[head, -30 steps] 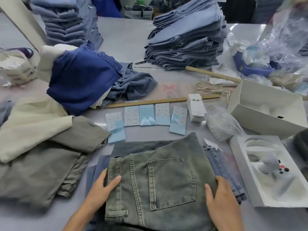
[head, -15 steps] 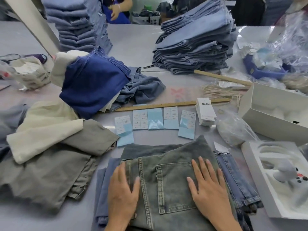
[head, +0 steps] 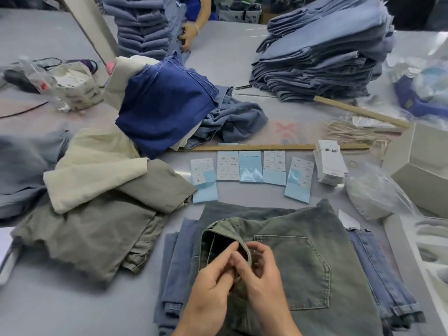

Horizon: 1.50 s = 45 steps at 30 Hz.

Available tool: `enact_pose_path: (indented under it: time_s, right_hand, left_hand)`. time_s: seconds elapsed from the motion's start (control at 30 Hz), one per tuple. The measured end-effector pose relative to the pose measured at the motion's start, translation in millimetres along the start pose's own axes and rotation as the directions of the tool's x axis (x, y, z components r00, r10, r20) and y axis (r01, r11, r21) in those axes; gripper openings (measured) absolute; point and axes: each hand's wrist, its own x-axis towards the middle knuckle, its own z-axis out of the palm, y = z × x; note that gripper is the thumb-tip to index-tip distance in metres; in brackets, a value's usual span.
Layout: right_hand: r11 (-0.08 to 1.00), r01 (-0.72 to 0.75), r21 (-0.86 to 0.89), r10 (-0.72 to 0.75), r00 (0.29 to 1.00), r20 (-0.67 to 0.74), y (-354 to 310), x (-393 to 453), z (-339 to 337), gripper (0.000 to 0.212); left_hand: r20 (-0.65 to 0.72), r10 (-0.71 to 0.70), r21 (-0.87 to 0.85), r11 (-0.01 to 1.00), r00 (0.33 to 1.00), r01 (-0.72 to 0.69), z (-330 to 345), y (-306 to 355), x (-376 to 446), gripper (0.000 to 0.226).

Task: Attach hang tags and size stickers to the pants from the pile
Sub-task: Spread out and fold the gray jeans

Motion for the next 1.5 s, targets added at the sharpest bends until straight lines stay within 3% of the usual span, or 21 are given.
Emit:
enact_pose_path:
  time_s: [0.07,0.13,0.2,0.23,0.3,0.37,0.43,0.53,0.6,0.67,0.77,0.9,0.97,1.1,1.27,1.33,1.37,1.4,1.43,1.47,1.5]
  right_hand:
    - [0.999,-0.039,-0.018,0.039,0.999,0.005,-7.6,9.4,-6.1,0.031]
    - [0.993,-0.027,-0.112,0.034,0.998,0.062,-13.3,14.6,-11.4,0.020]
    - [0.985,-0.029,-0.170,0.039,0.998,0.057,-20.8,19.4,-16.6,0.020]
    - [0.982,-0.038,-0.182,0.048,0.997,0.053,-24.4,21.7,-19.7,0.023]
    - [0.979,-0.033,-0.202,0.046,0.997,0.059,-30.0,24.1,-24.1,0.023]
    - [0.980,-0.043,-0.192,0.054,0.997,0.054,-31.7,23.2,-25.1,0.022]
    - [0.993,-0.080,-0.085,0.084,0.996,0.041,-33.7,20.9,-24.7,0.024]
    - [0.964,-0.182,0.191,0.186,0.983,0.000,-45.9,17.9,-28.4,0.034]
    - [0.940,-0.177,0.292,0.193,0.981,-0.027,-51.8,14.8,-33.9,0.029]
    - [0.949,-0.134,0.287,0.136,0.991,0.011,-55.8,8.9,-33.7,0.014]
    - [0.977,-0.032,0.209,0.021,0.998,0.056,-52.1,-5.9,-31.4,0.015]
    - [0.988,0.142,0.058,-0.142,0.990,0.004,-42.8,-22.7,-37.6,0.023]
    - [0.986,0.162,0.043,-0.161,0.986,-0.031,-41.2,-24.4,-41.1,0.022]
    - [0.982,0.186,0.046,-0.183,0.981,-0.066,-42.8,-21.1,-41.8,0.023]
    - [0.961,0.276,-0.027,-0.277,0.960,-0.035,-48.3,-19.5,-37.4,0.025]
    - [0.879,0.403,-0.256,-0.414,0.910,0.011,-50.6,-21.8,-36.9,0.044]
    - [0.740,0.492,-0.458,-0.519,0.852,0.075,-52.6,-22.8,-39.1,0.050]
    - [0.526,0.565,-0.636,-0.608,0.772,0.183,-55.8,-23.9,-41.8,0.048]
    - [0.329,0.617,-0.715,-0.654,0.695,0.299,-59.3,-25.8,-44.1,0.039]
    - [0.214,0.652,-0.727,-0.660,0.646,0.384,-63.0,-29.4,-45.2,0.023]
    - [0.168,0.670,-0.723,-0.638,0.633,0.438,-65.1,-32.8,-44.6,0.006]
  left_hand:
    - [0.095,0.010,-0.046,0.999,0.995,-0.005,-5.2,2.6,-3.9,0.063]
    - [-0.112,0.058,0.050,0.997,0.992,-0.053,-16.9,-1.7,-0.5,0.057]
    - [-0.389,0.162,0.202,0.975,0.907,-0.088,-31.0,-9.2,10.2,0.034]
    - [-0.415,0.120,0.187,0.981,0.902,-0.045,-36.1,-9.1,16.2,0.024]
    - [-0.261,-0.193,-0.041,0.981,0.946,0.189,-38.8,-7.5,32.0,0.037]
    - [-0.073,-0.333,-0.082,0.941,0.940,0.328,-32.2,-8.7,39.9,0.033]
    - [-0.089,-0.246,0.003,0.969,0.965,0.247,-22.9,-13.9,39.5,0.011]
    - [-0.071,-0.116,-0.005,0.993,0.991,0.116,-18.0,-21.2,31.4,0.028]
    - [-0.082,-0.109,-0.125,0.987,0.991,0.099,-14.6,-23.2,20.8,0.035]
    - [-0.143,-0.161,-0.332,0.937,0.977,0.106,-8.5,-22.3,7.8,0.033]
    - [-0.124,-0.227,-0.618,0.779,0.966,0.104,1.3,-19.6,-3.4,0.049]
    - [0.044,-0.232,-0.803,0.571,0.972,0.173,0.2,-10.9,-7.7,0.049]
    - [0.140,-0.200,-0.817,0.530,0.970,0.227,-5.3,-9.4,-8.8,0.048]
    - [0.248,-0.094,-0.789,0.557,0.964,0.257,-15.1,-5.7,-10.7,0.058]
    - [0.175,-0.031,-0.716,0.682,0.984,0.148,-13.8,-3.8,-9.3,0.069]
    - [0.133,-0.031,-0.682,0.722,0.991,0.114,-11.2,-1.5,-6.7,0.073]
    - [0.111,-0.044,-0.665,0.739,0.993,0.108,-9.5,-0.1,-5.8,0.076]
    - [0.088,-0.059,-0.651,0.752,0.994,0.102,-7.7,1.0,-5.0,0.078]
    - [0.067,-0.066,-0.645,0.759,0.996,0.093,-5.6,2.1,-4.5,0.080]
    - [0.046,-0.067,-0.647,0.758,0.997,0.080,-3.0,3.4,-4.2,0.080]
    - [0.025,-0.068,-0.659,0.749,0.997,0.067,-0.1,4.2,-3.7,0.079]
